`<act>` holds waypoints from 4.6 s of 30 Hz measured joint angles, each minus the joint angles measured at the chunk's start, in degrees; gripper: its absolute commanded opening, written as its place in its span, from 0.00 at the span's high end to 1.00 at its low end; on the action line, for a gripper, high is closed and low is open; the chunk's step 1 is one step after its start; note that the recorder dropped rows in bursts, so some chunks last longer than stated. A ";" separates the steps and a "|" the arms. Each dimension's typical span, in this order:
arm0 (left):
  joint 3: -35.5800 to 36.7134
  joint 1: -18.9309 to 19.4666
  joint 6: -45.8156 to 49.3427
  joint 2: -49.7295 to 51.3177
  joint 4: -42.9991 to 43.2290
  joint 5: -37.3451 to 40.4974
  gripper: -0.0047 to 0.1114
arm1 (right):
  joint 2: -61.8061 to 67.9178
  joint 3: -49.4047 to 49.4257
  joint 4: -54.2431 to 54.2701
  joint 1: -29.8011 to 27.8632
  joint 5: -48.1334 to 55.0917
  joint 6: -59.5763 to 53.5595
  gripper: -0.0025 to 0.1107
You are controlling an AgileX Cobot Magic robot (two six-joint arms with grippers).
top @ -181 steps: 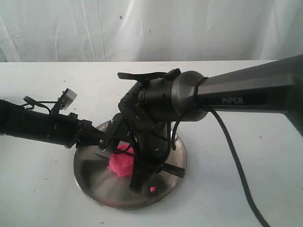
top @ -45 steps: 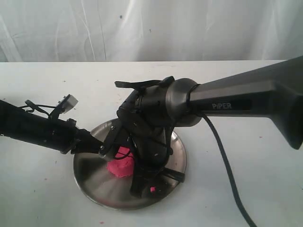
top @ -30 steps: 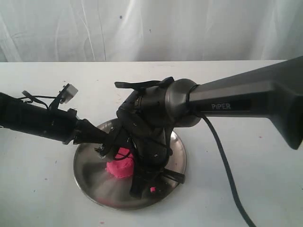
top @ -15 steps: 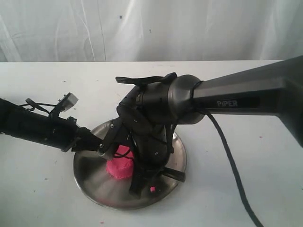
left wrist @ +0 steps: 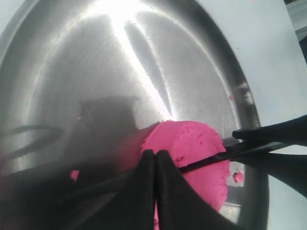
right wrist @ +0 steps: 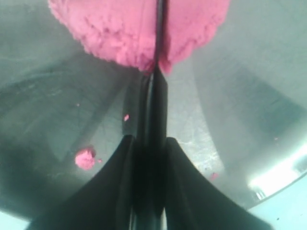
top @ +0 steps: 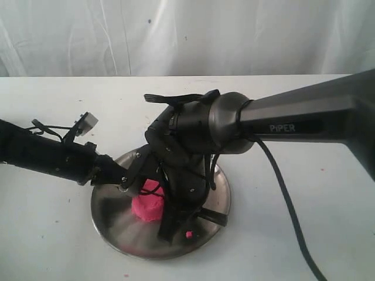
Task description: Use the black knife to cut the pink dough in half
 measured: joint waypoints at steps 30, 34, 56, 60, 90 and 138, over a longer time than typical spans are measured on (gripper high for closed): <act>0.68 0.00 -8.44 -18.80 7.19 -4.66 0.96 | 1.12 0.35 -0.21 0.00 1.61 0.66 0.98; 0.68 0.00 -8.44 -18.80 7.19 -4.75 0.96 | 1.12 0.35 0.03 0.00 1.95 0.66 0.98; 0.68 0.00 -8.44 -18.80 7.19 -4.88 0.96 | 1.12 0.35 -0.59 0.12 3.34 1.51 0.98; 0.68 0.00 -8.44 -18.80 7.19 -4.88 0.96 | 1.35 0.35 -3.03 0.12 3.96 3.31 0.98; 0.68 0.00 -8.44 -18.80 7.19 -4.88 0.96 | 1.65 -0.63 -9.35 0.12 17.97 2.35 0.98; 0.68 0.00 -8.52 -18.80 7.19 -4.88 0.96 | 1.65 -1.49 -13.65 -0.26 17.97 5.04 0.98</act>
